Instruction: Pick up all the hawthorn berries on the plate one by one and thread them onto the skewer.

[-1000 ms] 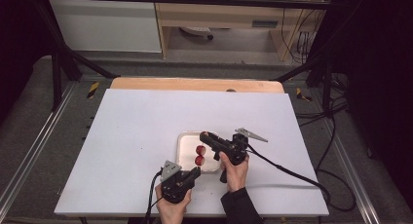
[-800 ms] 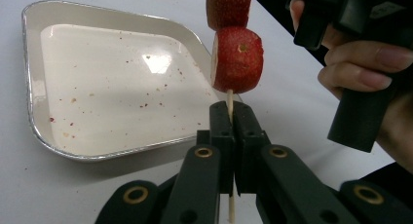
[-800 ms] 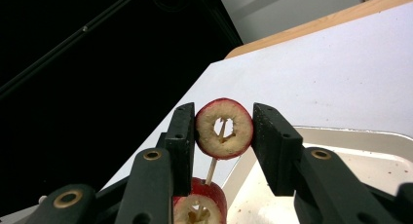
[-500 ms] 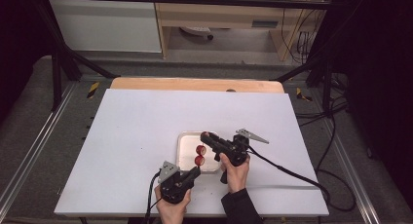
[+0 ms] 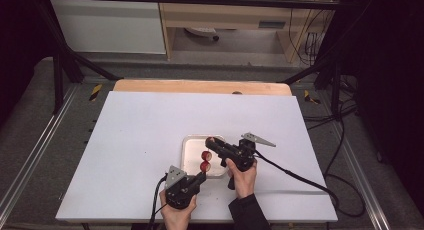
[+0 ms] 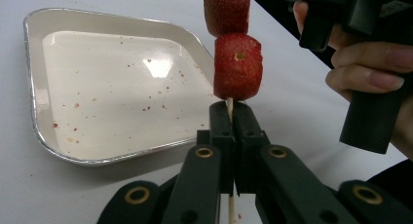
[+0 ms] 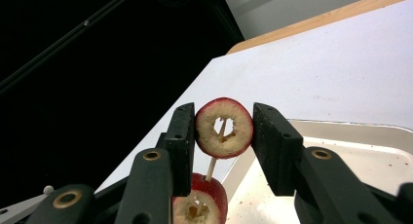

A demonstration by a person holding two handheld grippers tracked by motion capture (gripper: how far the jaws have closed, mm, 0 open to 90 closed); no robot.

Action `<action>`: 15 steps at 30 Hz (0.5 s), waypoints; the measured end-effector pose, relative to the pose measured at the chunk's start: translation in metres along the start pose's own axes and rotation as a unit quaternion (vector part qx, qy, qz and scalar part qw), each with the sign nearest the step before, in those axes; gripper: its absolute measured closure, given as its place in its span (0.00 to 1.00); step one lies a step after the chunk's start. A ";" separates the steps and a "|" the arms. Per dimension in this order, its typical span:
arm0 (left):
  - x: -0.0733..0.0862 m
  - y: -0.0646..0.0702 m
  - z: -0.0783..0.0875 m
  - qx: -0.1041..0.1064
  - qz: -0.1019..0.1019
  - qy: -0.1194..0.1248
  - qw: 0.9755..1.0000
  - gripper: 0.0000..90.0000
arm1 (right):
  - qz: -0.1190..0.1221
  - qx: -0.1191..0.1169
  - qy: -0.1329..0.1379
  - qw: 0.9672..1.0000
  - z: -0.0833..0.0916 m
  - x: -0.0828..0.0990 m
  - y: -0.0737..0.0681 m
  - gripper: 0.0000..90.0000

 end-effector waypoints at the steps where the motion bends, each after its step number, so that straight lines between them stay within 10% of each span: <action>1: -0.001 -0.001 0.001 -0.001 -0.001 0.001 1.000 0.99 | 0.002 -0.001 -0.002 1.000 0.000 -0.001 0.000 0.65; 10: -0.002 -0.010 0.006 -0.012 -0.018 -0.004 1.000 0.99 | 0.047 0.035 -0.043 0.997 0.008 -0.009 0.008 0.30; 15: -0.003 -0.014 0.009 -0.017 -0.030 -0.007 0.999 0.99 | 0.107 0.062 -0.098 0.987 0.014 -0.008 0.020 0.13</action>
Point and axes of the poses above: each handheld gripper's, and its own axes: z roughly backward along the jaws, x roughly out of its underside, y roughly to its right, the point moved 6 cm from there along -z, roughly forward along the jaws
